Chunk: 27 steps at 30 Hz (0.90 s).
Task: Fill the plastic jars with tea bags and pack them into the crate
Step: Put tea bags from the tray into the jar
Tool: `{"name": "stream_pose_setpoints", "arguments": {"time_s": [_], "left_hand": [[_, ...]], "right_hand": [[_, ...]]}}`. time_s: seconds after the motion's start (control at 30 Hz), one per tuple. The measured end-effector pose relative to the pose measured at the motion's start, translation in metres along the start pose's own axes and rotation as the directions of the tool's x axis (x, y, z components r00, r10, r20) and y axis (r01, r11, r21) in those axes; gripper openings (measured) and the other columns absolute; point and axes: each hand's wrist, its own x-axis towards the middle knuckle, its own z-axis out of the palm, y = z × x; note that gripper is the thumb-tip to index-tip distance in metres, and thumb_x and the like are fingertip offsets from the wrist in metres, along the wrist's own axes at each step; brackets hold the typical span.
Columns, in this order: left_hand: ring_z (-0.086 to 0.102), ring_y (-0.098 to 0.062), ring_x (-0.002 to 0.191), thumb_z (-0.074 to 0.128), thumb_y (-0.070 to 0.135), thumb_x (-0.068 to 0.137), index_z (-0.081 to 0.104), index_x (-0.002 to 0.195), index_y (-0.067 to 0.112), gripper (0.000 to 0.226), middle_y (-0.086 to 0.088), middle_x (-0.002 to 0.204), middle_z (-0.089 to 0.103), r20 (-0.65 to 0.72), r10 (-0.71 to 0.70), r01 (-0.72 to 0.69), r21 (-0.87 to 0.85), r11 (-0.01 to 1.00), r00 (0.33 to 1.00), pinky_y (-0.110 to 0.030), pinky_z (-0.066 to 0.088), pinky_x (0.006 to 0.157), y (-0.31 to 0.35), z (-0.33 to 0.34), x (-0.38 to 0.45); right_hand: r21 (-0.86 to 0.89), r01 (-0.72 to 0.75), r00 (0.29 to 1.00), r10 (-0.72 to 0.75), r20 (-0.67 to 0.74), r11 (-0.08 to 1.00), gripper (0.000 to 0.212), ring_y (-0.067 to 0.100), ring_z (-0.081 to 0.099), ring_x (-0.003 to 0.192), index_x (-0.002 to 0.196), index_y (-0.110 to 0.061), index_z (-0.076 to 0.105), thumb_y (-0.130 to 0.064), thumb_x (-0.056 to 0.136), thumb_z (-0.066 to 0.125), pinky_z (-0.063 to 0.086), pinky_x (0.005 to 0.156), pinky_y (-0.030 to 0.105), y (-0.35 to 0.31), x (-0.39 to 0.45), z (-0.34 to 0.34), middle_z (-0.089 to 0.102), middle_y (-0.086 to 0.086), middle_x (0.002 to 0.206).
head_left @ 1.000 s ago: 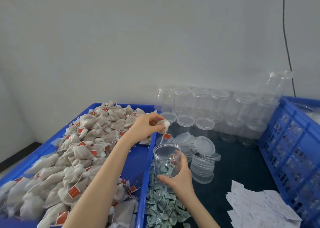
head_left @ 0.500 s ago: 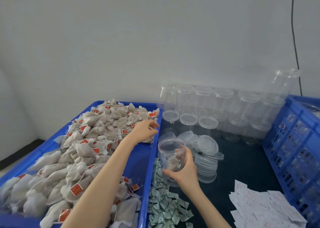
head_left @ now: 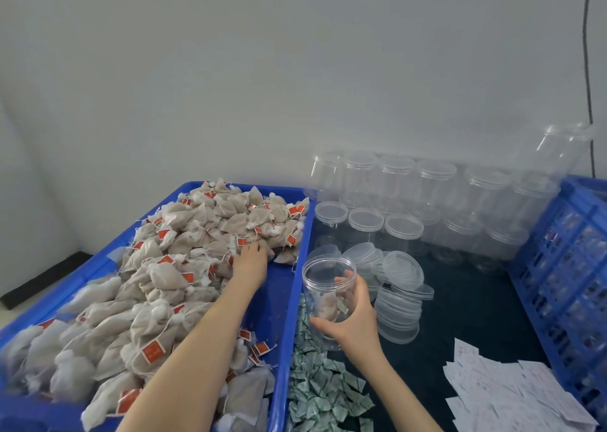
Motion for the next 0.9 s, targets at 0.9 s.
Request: {"name": "stream_pose_setpoints", "arguments": {"time_s": [0.9], "left_hand": [[0.045,-0.023,0.121,0.053,0.027,0.092,0.064,0.117,0.020,0.028,-0.006,0.133,0.045,-0.105,0.070,-0.046,0.210,0.977,0.992,-0.034,0.039,0.100,0.011,-0.005,-0.004]], "right_hand": [[0.040,-0.043,0.999,0.043,0.008,0.998,0.092,-0.011,0.050,0.120,0.125,-0.052,0.040,-0.038,0.048,0.088,0.043,0.089,0.006,0.003,-0.010,-0.006,0.057,-0.024,0.127]]}}
